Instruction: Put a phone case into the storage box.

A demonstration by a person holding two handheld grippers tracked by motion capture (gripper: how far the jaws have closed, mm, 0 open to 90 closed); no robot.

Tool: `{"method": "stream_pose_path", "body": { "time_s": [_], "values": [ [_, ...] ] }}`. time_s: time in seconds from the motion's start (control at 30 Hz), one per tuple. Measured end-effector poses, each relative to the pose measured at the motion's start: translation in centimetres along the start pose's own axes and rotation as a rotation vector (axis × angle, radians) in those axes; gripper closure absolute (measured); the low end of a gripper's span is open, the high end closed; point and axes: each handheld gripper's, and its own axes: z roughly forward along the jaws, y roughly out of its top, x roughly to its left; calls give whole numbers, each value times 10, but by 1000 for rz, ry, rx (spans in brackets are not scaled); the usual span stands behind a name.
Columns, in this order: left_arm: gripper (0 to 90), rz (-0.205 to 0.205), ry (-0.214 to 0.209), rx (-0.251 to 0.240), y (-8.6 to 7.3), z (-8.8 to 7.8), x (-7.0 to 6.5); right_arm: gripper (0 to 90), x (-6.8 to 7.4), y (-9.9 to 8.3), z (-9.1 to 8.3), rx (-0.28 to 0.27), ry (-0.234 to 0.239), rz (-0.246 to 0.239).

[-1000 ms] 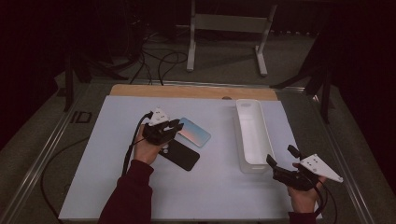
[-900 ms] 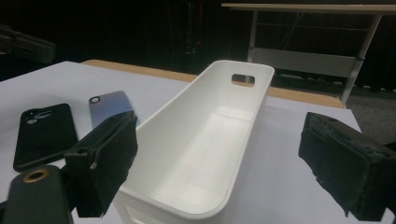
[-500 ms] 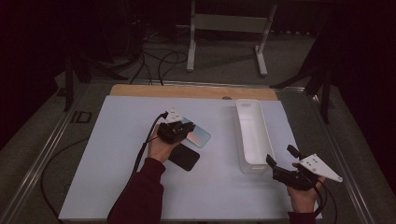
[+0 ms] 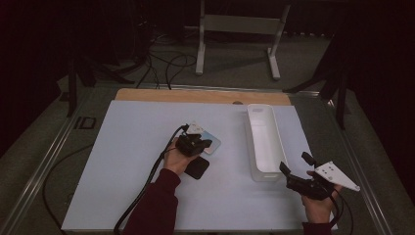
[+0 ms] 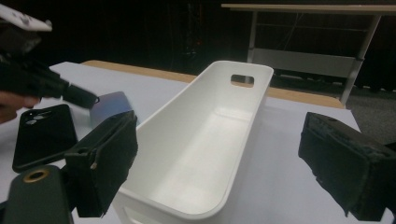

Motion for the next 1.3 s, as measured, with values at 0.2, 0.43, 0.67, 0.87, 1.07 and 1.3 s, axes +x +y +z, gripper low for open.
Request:
{"method": "stream_pose_path", "body": {
  "time_s": [0.2, 0.43, 0.67, 0.87, 1.07, 1.3],
  "values": [
    [900, 17, -27, 68, -7, 12, -11, 113, 0, 0, 0, -4, -3, 0],
    [900, 34, -26, 162, -15, 23, -17, 113, 0, 0, -1, -5, -3, -3],
    [900, 39, -31, 203, -20, 15, -19, 113, -1, 0, -1, -5, -7, -1],
    [900, 48, -9, 231, -34, -7, -18, 113, -1, 0, -1, -3, -8, -2],
    [900, 42, 29, 248, -53, -37, -12, 113, 0, 0, -1, -1, -7, 1],
    [900, 22, 75, 267, -76, -71, -4, 114, 0, 0, -1, 0, -7, 0]
  ]
}}
